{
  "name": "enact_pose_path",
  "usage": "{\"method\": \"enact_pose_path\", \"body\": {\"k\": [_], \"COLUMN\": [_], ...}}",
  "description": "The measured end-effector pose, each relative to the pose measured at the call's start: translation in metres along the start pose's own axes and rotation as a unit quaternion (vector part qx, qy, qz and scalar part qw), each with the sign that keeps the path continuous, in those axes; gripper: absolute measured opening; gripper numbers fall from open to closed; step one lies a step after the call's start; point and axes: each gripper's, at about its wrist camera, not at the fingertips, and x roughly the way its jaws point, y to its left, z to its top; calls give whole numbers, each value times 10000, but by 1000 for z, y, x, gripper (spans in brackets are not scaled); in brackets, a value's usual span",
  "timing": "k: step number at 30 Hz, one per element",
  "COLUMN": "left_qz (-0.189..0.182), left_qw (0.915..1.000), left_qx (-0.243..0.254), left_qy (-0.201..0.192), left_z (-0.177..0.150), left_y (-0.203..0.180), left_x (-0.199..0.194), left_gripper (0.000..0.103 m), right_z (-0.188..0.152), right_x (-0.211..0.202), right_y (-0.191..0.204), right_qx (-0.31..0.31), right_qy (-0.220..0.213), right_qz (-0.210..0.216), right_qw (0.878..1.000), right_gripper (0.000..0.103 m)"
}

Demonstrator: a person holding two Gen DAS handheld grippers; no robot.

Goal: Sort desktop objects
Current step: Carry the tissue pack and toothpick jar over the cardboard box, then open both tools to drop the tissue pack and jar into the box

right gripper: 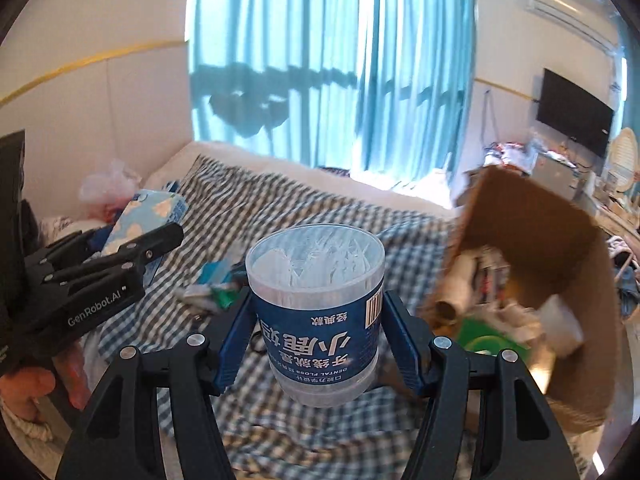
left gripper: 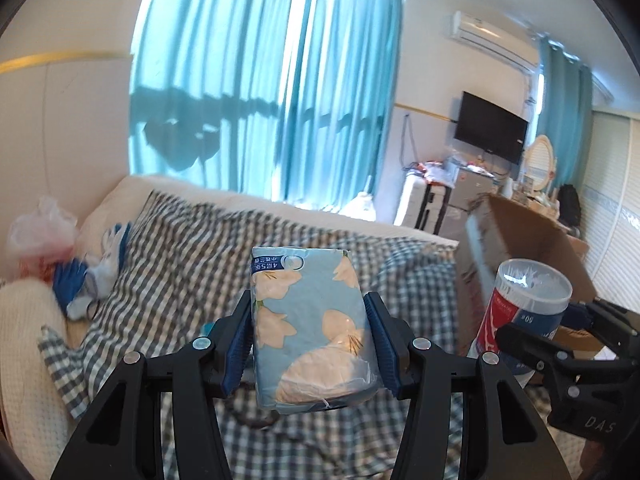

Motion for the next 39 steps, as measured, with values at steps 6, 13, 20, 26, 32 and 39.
{"method": "enact_pose_path", "body": {"k": [6,13,20,26,32,39], "left_qz": [-331,-882,-1442,-1545,-1478,-1409], "left_qw": [9994,9937,9861,9831,9828,9862], "left_qx": [36,680,825,944,1034,821], "left_qy": [-96,-142,5,265,392,280], "left_z": [21,31,33,23,10,9], "left_y": [-54,-147,-211,-241,-257,-247], "left_x": [5,19,48,83,96,83], "left_gripper": [55,55,55,55,58,99], "right_z": [14,23,22,16,9,7], "right_x": [-32,-51,-51,-34,-22,-37], "right_y": [-57,-132,-204,-233,-245,-244], "right_qx": [159,625,1244,1386,1450,1635], "right_qy": [-256,-442,-308,-111,-33,-315], "right_qz": [-343,-774,-1173,-1254,-1186,-1131], "right_qw": [9990,9941,9848,9823,9823,9795], "right_gripper": [62,62,62,62,63,82]}}
